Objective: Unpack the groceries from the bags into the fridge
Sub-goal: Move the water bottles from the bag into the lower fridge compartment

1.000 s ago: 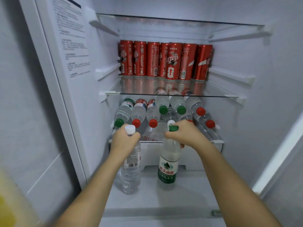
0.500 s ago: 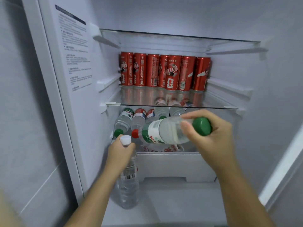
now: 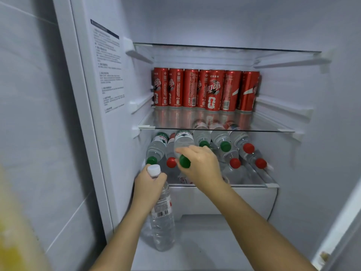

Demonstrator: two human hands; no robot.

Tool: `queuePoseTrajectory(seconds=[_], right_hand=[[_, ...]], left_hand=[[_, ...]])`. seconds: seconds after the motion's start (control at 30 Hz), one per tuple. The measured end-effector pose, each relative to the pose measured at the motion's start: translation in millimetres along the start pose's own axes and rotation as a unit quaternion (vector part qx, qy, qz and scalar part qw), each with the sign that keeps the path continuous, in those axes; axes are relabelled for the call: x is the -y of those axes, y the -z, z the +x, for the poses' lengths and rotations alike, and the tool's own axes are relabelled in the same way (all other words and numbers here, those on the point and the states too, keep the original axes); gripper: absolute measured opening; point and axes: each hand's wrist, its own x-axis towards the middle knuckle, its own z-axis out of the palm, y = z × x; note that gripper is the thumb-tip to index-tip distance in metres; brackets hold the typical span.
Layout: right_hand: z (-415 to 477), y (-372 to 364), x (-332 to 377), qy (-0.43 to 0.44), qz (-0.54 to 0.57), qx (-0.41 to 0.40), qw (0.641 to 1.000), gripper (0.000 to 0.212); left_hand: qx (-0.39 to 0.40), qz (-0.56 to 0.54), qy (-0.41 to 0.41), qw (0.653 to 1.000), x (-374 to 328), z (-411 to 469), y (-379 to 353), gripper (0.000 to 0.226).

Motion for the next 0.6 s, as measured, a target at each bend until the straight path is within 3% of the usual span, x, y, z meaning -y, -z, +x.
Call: queuePoseTrajectory(seconds=[0.1, 0.3, 0.43, 0.6], right_hand=[[7.8, -23.8, -7.6, -0.016, -0.024, 0.05, 0.998, 0.038], [29.8, -40.4, -32.8, -0.022, -0.053, 0.115, 0.992, 0.039], [44.8, -41.7, -40.5, -0.051, -0.116, 0.248, 0.961, 0.041], [49.0, -44.7, -40.6, -0.042, -0.181, 0.265, 0.946, 0.039]], left_hand=[[0.006, -0.01, 0.0, 1.0, 0.5, -0.7, 1.0, 0.016], [0.0, 0.002, 0.004, 1.0, 1.3, -3.8, 0.2, 0.012], [0.006, 0.048, -0.003, 0.999, -2.6, -8.0, -2.2, 0.008], [0.025, 0.07, -0.033, 0.997, -13.9, -16.7, -13.8, 0.022]])
